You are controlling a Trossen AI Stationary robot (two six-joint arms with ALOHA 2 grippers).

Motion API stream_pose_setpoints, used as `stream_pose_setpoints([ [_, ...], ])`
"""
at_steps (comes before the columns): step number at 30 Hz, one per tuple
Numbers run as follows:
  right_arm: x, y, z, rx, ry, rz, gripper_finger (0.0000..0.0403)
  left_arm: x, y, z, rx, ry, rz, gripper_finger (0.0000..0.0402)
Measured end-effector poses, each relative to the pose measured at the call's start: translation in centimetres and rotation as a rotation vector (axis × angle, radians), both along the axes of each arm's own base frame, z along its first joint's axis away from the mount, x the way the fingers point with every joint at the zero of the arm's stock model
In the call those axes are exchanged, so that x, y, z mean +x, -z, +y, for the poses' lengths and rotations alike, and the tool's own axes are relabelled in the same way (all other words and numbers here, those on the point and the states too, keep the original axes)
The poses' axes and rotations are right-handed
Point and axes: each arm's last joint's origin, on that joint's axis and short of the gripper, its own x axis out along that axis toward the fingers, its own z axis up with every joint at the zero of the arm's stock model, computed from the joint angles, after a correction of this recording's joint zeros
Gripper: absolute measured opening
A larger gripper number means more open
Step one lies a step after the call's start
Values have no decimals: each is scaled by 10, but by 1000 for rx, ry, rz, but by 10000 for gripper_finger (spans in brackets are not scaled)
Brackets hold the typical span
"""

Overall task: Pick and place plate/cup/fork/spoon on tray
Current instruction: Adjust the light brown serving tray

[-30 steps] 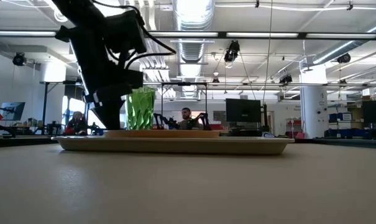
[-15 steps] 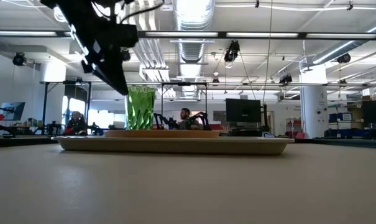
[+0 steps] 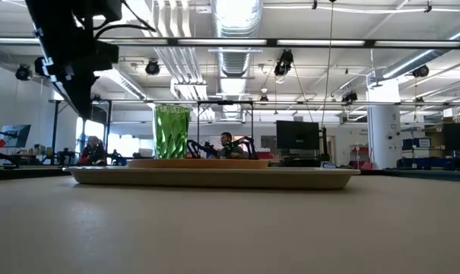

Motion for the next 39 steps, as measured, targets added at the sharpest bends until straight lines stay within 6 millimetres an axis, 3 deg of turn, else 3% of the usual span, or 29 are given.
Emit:
stream_pose_setpoints([
  [13,0,0,1,31,-1,-15,9,-2,57,18,79,-127,150,0],
  [26,1,0,1,46,-12,-15,9,-2,81,43,31,-130,101,0],
  [34,1,0,1,44,-14,-13,9,-9,108,42,-37,-139,11,0],
  [39,1,1,1,42,-15,-11,9,-9,111,41,-48,-178,-35,0],
])
